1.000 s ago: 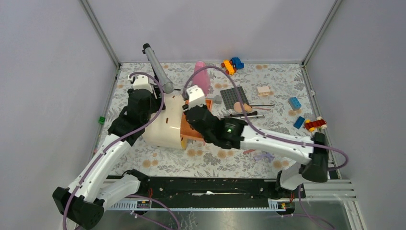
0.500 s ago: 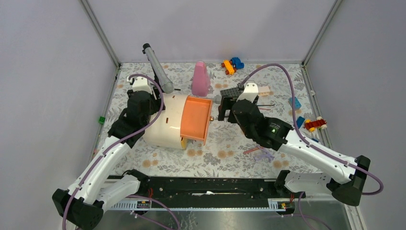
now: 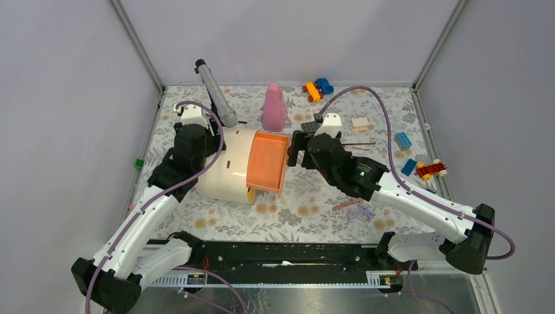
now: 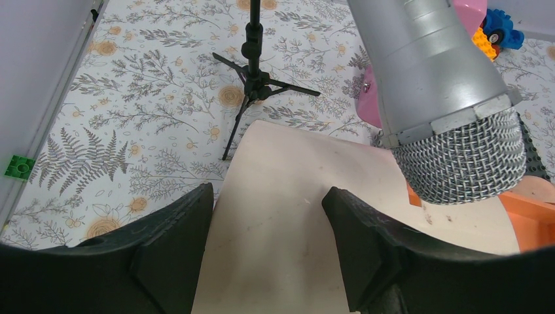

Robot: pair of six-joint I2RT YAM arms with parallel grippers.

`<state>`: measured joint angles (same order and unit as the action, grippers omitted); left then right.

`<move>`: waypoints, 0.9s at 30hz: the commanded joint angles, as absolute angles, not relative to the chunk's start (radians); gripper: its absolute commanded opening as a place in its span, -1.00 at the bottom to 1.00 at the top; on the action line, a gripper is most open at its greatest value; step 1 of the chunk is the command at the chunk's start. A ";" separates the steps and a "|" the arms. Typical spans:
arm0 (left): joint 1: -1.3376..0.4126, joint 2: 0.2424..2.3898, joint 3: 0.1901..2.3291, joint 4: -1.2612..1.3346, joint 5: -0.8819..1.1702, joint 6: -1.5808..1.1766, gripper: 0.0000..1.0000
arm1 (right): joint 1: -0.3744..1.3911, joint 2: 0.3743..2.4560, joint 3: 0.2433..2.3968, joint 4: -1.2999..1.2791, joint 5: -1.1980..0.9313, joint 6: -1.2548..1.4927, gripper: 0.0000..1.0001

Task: Organize the makeup
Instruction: Open the drawer in the storage box.

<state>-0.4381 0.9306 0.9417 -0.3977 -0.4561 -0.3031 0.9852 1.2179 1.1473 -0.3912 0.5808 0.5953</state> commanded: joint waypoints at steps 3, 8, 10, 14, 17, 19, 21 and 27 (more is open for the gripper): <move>-0.445 0.928 0.927 -0.412 -0.439 -0.293 0.34 | 0.983 1.235 1.178 -0.248 0.431 0.558 0.83; -0.445 0.930 0.927 -0.411 -0.436 -0.293 0.34 | 0.983 1.324 1.264 -0.310 0.412 0.534 0.64; -0.445 0.930 0.927 -0.411 -0.436 -0.293 0.34 | 0.984 1.344 1.291 -0.328 0.426 0.523 0.54; -0.445 0.931 0.927 -0.411 -0.434 -0.293 0.34 | 0.983 1.395 1.350 -0.365 0.422 0.480 0.33; -0.445 0.930 0.927 -0.411 -0.435 -0.293 0.34 | 0.983 1.429 1.395 -0.409 0.425 0.460 0.20; -0.445 0.930 0.927 -0.411 -0.436 -0.293 0.34 | 0.983 1.442 1.407 -0.418 0.421 0.453 0.10; -0.445 0.930 0.927 -0.411 -0.437 -0.293 0.34 | 0.983 1.448 1.411 -0.419 0.418 0.450 0.00; -0.445 0.929 0.927 -0.411 -0.436 -0.293 0.34 | 0.983 1.468 1.428 -0.459 0.437 0.455 0.18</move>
